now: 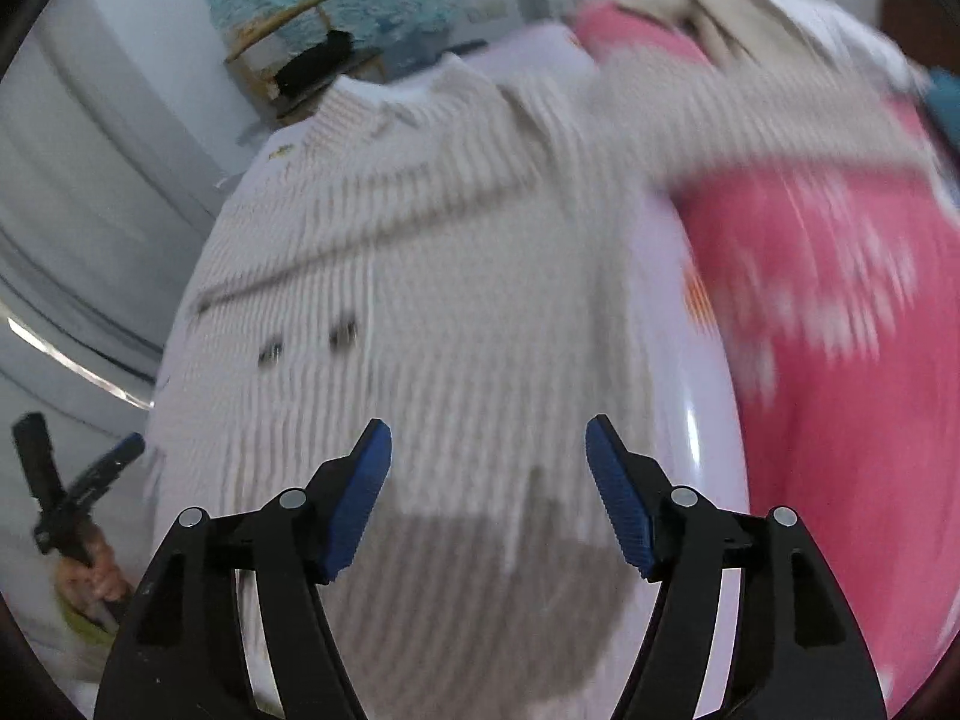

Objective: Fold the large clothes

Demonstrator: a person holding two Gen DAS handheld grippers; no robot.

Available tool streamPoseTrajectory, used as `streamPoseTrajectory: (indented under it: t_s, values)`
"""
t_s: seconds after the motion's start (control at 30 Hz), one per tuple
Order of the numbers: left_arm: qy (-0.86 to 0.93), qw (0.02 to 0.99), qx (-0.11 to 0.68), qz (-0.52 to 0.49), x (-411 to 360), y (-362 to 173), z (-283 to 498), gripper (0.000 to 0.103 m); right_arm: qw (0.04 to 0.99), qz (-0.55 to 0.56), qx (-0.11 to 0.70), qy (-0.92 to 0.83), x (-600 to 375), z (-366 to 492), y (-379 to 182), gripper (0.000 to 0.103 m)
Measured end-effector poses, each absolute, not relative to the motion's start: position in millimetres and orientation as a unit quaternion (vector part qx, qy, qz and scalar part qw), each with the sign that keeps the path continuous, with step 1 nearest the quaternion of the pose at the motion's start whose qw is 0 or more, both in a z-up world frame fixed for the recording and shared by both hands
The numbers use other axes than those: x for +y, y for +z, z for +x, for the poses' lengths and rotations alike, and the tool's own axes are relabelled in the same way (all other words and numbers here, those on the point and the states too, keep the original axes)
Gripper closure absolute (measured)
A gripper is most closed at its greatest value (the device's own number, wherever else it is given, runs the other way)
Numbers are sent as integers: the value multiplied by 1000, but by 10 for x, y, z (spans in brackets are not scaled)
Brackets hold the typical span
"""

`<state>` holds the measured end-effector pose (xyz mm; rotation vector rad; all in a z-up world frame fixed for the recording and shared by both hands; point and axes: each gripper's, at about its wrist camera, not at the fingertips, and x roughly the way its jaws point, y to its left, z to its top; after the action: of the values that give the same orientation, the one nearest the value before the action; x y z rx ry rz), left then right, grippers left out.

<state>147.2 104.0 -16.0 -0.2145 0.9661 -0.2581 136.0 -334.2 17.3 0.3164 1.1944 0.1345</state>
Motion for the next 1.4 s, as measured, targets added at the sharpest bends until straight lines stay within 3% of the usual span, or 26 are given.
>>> streamPoseTrajectory:
  t_s: [0.27, 0.43, 0.67, 0.87, 0.9, 0.97, 1.4]
  values:
    - [-133, 838, 509, -142, 1089, -392, 795, 62, 804, 224, 551, 3, -3664, 358, 30, 39]
    - [-139, 829, 519, -153, 1032, -519, 564, 62, 779, 265, 568, 18, -3629, 94, -221, 58]
    - [-115, 818, 522, -210, 1026, -643, 350, 64, 761, 308, 569, 51, -3565, -150, -347, 69]
    - [-115, 825, 517, -199, 901, -601, 263, 82, 754, 314, 572, 78, -3461, -215, -368, 72]
    - [-111, 829, 515, -188, 883, -604, 259, 84, 753, 318, 570, 81, -3460, -209, -383, 75]
    - [-108, 835, 510, -177, 872, -593, 251, 92, 751, 321, 571, 81, -3484, -200, -409, 94]
    - [-126, 912, 389, -34, 1008, 465, -174, 97, 839, 265, 461, 115, -3538, -680, 825, 99]
